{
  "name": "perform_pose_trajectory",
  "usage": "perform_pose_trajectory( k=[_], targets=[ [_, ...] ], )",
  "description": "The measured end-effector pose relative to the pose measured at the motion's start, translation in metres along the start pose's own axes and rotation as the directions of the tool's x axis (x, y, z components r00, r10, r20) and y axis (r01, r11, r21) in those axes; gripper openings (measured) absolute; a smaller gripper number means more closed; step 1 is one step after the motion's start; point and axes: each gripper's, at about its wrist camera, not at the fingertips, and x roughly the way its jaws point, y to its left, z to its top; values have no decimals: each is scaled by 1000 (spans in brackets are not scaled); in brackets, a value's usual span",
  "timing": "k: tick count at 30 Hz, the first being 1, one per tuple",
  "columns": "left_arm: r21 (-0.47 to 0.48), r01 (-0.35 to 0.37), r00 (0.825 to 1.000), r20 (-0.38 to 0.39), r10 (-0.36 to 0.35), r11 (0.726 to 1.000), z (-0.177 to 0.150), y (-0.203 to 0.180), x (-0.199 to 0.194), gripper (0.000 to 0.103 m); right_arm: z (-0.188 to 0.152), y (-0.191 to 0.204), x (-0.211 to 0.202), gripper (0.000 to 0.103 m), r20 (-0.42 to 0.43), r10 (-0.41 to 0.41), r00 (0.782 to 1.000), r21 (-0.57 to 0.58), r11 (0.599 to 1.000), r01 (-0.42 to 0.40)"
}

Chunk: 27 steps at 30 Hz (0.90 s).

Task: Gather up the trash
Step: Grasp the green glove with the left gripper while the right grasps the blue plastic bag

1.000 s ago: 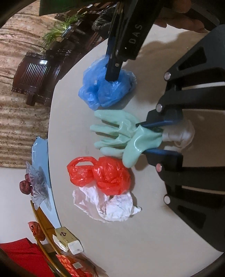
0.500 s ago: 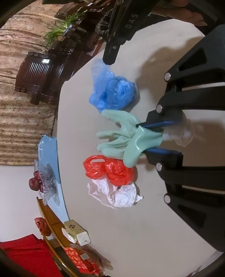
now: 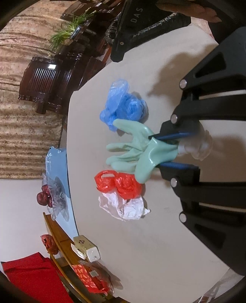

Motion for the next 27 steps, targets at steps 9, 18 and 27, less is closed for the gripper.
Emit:
perform_pose_trajectory(
  k=[9,18,27],
  targets=[
    [-13,-8,1000,-24,8,1000,0,19,24,20,2,20,27,37,-6,1,1000,-21,1000,-1],
    [-13,10,998,-61,-11,1000,-1,28,53,20,8,29,62,47,-30,-17,999,-37,999,16],
    [-20,16,996,-88,-18,1000,-8,28,68,20,3,31,84,22,-88,19,996,-43,999,-23]
  ],
)
